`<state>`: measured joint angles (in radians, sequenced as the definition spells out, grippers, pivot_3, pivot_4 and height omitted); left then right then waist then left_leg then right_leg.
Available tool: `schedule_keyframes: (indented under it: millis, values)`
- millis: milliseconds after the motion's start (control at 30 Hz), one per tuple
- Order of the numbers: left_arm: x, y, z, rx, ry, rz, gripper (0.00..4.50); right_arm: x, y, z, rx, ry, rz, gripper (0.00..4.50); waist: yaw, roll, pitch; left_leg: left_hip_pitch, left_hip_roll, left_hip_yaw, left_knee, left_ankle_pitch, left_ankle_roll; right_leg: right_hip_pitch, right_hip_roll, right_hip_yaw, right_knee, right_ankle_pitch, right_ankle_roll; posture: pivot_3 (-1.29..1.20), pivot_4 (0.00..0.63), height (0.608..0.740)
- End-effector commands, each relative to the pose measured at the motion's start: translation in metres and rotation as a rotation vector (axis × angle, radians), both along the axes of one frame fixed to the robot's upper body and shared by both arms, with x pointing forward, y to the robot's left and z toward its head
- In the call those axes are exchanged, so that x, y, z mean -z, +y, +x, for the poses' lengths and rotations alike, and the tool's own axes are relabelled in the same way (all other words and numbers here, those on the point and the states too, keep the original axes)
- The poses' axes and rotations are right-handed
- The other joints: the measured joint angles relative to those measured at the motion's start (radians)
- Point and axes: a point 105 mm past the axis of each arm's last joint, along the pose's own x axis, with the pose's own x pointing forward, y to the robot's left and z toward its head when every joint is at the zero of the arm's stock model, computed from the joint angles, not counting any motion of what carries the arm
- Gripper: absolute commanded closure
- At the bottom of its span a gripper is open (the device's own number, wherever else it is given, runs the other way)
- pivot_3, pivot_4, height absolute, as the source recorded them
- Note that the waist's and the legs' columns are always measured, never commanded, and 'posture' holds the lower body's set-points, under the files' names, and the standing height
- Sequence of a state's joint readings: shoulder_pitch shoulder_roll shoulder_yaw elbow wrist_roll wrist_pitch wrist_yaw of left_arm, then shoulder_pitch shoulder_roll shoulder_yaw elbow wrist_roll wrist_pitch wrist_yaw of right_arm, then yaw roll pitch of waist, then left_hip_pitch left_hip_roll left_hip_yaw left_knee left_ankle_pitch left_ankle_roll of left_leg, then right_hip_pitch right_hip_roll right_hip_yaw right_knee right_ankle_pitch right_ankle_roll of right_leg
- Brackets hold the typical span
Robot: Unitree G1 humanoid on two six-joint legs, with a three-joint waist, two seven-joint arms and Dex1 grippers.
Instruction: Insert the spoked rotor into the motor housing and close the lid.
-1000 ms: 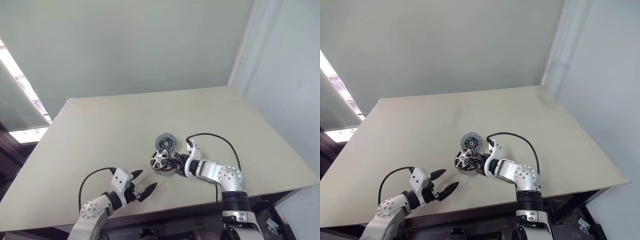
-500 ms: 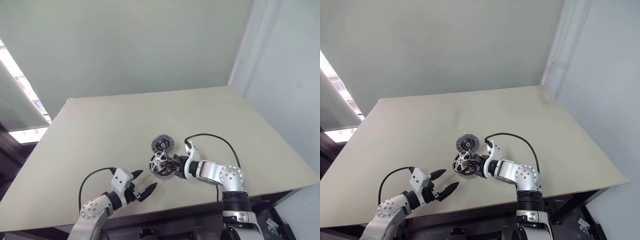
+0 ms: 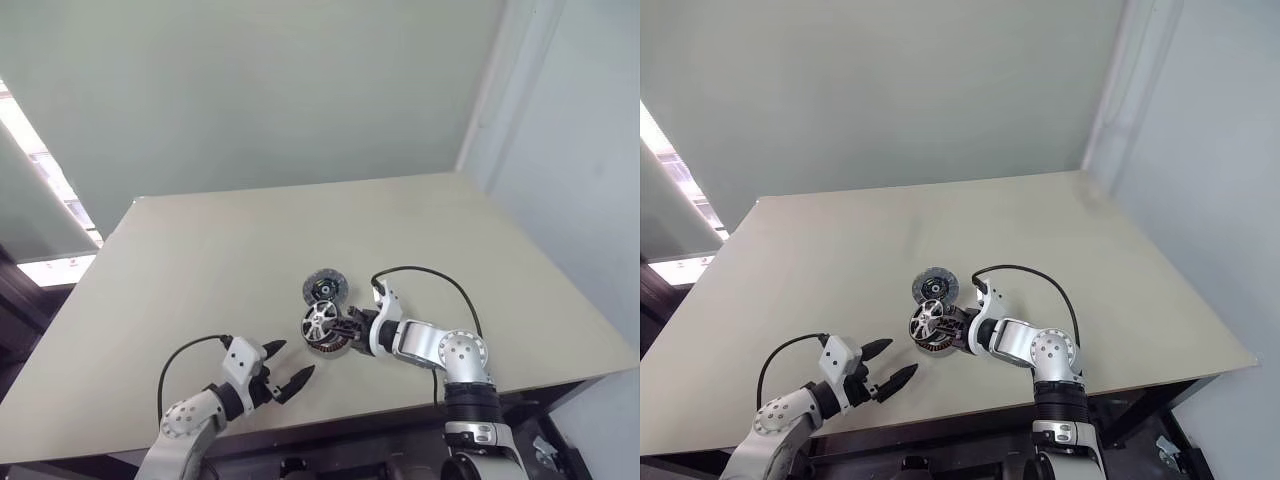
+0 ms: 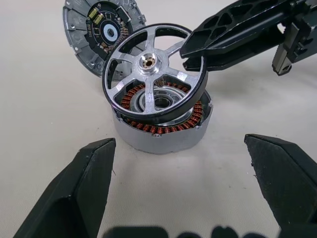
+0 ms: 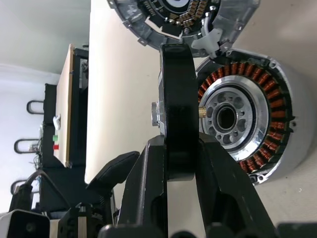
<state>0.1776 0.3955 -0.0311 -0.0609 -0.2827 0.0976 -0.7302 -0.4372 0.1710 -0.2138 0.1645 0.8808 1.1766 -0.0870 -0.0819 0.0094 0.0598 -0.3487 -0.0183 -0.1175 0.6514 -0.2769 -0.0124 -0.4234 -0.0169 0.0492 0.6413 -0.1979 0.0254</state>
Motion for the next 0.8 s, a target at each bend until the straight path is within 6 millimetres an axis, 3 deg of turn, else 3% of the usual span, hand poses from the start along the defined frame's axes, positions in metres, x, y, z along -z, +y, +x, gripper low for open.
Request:
schedule_keyframes:
  millis: [33, 600, 800]
  values:
    - [-0.01, -0.002, 0.004, 0.016, -0.048, 0.008, 0.0, -0.005, 0.012, -0.002, -0.014, 0.0, 0.043, 4.08, 0.0, 0.0, 0.0, 0.0, 0.0, 0.0, 0.0, 0.0, 0.0, 0.0, 0.0, 0.0, 0.0, 0.0, 0.0, 0.0, 0.0, 0.74]
    - [-0.01, -0.004, 0.006, 0.022, -0.052, 0.005, 0.0, -0.002, -0.004, -0.003, 0.006, 0.009, 0.019, 4.08, 0.0, 0.0, 0.0, 0.0, 0.0, 0.0, 0.0, 0.0, 0.0, 0.0, 0.0, 0.0, 0.0, 0.0, 0.0, 0.0, 0.0, 0.74]
    - [-0.01, -0.004, 0.007, 0.023, -0.055, 0.006, 0.0, 0.002, -0.001, -0.003, 0.006, 0.02, 0.015, 4.08, 0.0, 0.0, 0.0, 0.0, 0.0, 0.0, 0.0, 0.0, 0.0, 0.0, 0.0, 0.0, 0.0, 0.0, 0.0, 0.0, 0.0, 0.74]
